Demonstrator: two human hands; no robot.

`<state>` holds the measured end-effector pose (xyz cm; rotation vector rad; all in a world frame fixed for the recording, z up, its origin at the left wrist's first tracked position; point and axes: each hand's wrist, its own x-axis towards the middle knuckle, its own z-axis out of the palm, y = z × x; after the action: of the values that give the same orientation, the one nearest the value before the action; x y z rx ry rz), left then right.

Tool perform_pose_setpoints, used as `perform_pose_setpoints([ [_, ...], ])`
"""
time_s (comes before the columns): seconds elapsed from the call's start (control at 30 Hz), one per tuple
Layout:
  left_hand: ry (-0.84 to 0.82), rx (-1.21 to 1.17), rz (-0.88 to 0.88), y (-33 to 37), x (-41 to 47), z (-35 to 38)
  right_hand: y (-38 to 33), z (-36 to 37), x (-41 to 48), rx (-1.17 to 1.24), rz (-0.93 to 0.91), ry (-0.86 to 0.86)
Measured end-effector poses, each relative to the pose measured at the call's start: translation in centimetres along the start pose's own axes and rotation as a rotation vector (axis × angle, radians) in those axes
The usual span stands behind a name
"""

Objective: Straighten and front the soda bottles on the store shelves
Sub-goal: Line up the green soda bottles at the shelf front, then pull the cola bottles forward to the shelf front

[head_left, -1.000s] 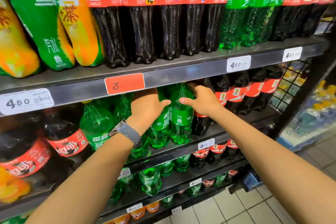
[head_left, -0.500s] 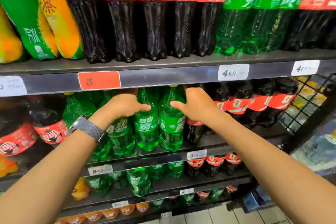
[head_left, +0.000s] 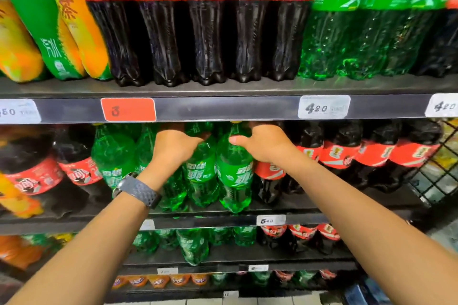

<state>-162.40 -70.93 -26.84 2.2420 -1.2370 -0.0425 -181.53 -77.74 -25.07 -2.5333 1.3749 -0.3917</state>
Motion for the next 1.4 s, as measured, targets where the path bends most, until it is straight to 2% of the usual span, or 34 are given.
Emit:
perform_pose_setpoints([
  [0.17,-0.102,0.051,-0.031,-0.1,0.1,-0.6,-0.5,0.5,-0.5,0.054,0.041,0.082],
  [0.3,-0.063,0.099,0.042,-0.5,0.0,-0.7,-1.0,1.0,-0.3,0.077,0.057,0.101],
  [0.53,-0.012,-0.009,0.084,-0.4,-0.5,-0.4,-1.2,2.4,-1.4,0.219,0.025,0.265],
  [0.6,0.058,0.023,0.168,0.0,-0.9,-0.5,-1.0,2.4,-2.0,0.248,0.005,0.275],
  [0.7,0.248,0.242,0.438,1.2,-2.1,-0.6,0.3,1.6,-3.2,0.289,-0.074,0.352],
  [0.77,0.341,0.292,0.601,2.7,-2.8,-0.3,1.8,0.5,-4.1,0.249,-0.159,0.407],
  [0.83,0.304,0.284,0.678,4.5,-3.4,0.4,3.9,-0.8,-5.0,0.145,-0.244,0.454],
  [0.93,0.225,0.201,0.680,7.3,-3.9,1.9,7.3,-2.5,-6.0,-0.054,-0.332,0.454],
  [1.0,0.159,0.131,0.652,9.2,-4.1,2.8,9.5,-3.3,-6.2,-0.130,-0.264,0.466],
  [1.07,0.067,0.096,0.603,10.8,-4.1,3.6,11.4,-3.8,-5.7,-0.189,-0.105,0.480],
  [1.13,0.039,0.148,0.569,12.1,-4.3,4.6,13.0,-4.4,-4.9,-0.184,0.082,0.409],
  [1.2,0.041,0.205,0.543,13.0,-4.4,5.3,13.9,-4.9,-4.1,-0.158,0.186,0.272],
  [1.3,0.046,0.301,0.542,13.7,-4.6,6.3,14.3,-5.6,-2.9,-0.130,0.247,0.052],
  [1.4,0.027,0.339,0.515,14.1,-4.4,6.6,14.2,-6.2,-2.1,-0.187,0.204,-0.131],
])
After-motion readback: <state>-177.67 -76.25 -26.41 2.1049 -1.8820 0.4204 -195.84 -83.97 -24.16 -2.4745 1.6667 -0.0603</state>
